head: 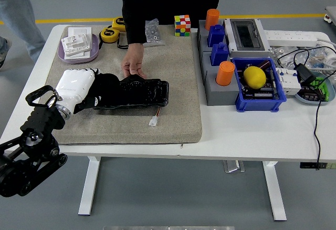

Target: Pick the rag up,wipe the panel,place it on the desk

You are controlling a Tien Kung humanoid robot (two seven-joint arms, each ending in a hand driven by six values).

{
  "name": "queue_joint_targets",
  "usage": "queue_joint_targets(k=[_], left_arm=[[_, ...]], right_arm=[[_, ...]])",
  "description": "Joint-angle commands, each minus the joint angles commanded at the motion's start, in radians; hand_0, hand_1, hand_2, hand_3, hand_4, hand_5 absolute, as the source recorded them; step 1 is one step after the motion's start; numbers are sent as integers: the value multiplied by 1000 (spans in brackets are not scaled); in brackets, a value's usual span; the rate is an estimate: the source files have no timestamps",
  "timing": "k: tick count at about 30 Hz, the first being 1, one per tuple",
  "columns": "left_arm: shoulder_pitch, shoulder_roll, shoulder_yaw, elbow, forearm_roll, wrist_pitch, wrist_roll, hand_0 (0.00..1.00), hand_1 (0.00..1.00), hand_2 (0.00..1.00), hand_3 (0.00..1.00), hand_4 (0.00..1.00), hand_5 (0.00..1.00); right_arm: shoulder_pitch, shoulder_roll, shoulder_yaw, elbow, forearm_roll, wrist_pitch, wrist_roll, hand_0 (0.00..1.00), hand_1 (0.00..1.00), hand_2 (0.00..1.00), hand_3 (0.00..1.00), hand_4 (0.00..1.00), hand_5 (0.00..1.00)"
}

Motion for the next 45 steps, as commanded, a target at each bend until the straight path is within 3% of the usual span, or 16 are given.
queue_joint_targets(k=[18, 30, 31, 36, 37, 42, 43, 45], left_arm=[[37, 33, -108, 61, -3, 13, -10, 229, 125, 414, 267, 95, 2], [33, 23, -100, 108, -31, 24, -30, 233, 148, 417, 279, 127, 2], [33, 23, -98, 112, -33, 21, -30, 273, 244, 426, 322, 134, 2], [35, 23, -98, 122, -41, -4, -27, 273, 244, 426, 322, 134, 2], [36, 23, -99, 123, -42, -8, -28, 349, 376, 474, 402, 2, 2], [36, 24, -96, 120, -45, -42, -21, 349, 376, 474, 402, 2, 2], [35, 25, -96, 118, -44, -50, -20, 337, 442, 524, 452, 2, 2], [35, 26, -98, 115, -43, -69, -16, 337, 442, 524, 452, 2, 2]], right_arm=[[0, -2, -6, 1, 2, -2, -6, 691, 469, 647, 621, 998, 692], [4, -1, -11, 4, 2, -4, -5, 691, 468, 647, 622, 998, 693], [3, -1, -11, 5, 1, -3, -5, 691, 468, 648, 622, 998, 694], [4, -1, -11, 5, 0, -3, -6, 691, 468, 648, 622, 998, 694], [3, -1, -11, 5, 1, -3, -6, 690, 468, 648, 622, 998, 694], [3, -3, -9, 3, -1, -2, -7, 690, 468, 648, 622, 998, 694], [3, -3, -9, 3, 0, -3, -6, 690, 468, 647, 622, 998, 694], [4, -3, -9, 3, 0, -3, -6, 690, 468, 647, 622, 998, 694]])
